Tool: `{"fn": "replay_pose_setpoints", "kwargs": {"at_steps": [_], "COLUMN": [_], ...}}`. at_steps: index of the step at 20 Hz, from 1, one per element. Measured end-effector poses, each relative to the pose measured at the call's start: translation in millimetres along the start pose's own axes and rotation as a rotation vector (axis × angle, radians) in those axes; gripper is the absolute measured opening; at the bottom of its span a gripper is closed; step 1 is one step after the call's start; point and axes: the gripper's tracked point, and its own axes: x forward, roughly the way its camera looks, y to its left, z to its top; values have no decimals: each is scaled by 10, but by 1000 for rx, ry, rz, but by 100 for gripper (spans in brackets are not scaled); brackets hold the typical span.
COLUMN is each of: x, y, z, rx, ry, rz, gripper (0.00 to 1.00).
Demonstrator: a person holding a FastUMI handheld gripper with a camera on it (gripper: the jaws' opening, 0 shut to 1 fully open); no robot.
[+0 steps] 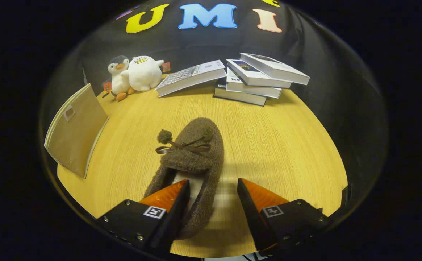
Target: Open the storage box then place both shoes into the box .Put the left shoe in first, then the right shoe, with the right side of both shoes facing outward in a uniform manner.
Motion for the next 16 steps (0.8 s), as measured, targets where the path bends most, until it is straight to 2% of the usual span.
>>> {"fn": "replay_pose_setpoints", "kwargs": {"at_steps": [1,3,4,11,16], "x": [17,47,43,-232,-503], "y": [48,-54,-12,179,508], "z": [11,40,29,383,820], "rx": [34,81,109,290,311], "ry": [2,-1,14,-11,-72], "rz": [12,-46,-40,33,94], "gripper": [73,36,6,5,5]}}
